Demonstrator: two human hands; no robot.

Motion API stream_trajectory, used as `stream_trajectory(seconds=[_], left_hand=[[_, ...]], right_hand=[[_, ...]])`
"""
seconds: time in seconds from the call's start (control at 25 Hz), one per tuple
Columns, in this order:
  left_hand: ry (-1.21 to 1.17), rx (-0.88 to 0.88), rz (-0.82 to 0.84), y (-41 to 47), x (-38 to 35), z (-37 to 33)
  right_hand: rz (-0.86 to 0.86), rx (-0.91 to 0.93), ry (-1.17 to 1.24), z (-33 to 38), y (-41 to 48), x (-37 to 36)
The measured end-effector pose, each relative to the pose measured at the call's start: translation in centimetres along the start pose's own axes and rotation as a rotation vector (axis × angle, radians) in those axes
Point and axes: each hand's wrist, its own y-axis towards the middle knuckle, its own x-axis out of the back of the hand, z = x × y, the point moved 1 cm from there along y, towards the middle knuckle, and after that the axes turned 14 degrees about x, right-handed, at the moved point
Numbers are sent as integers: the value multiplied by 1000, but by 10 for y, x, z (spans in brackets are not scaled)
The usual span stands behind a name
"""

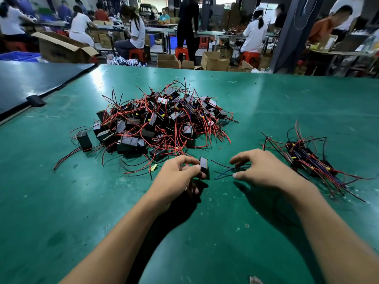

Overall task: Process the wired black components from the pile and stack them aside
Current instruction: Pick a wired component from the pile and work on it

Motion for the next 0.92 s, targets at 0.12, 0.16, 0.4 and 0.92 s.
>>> stream_trajectory(seconds=[0.12,0.16,0.4,0.92], left_hand=[[-9,-18,-21,1,3,1],[-9,-21,-22,1,4,1],[28,-29,-17,3,4,3],[3,-29,-14,2,4,3]], right_hand=[[-189,-58,-135,-9,4,-15],[-254,-80,-150,-13,6,-16],[-432,-235,-186,-46,17,-7],[-643,-97,-202,-62,18,-11]])
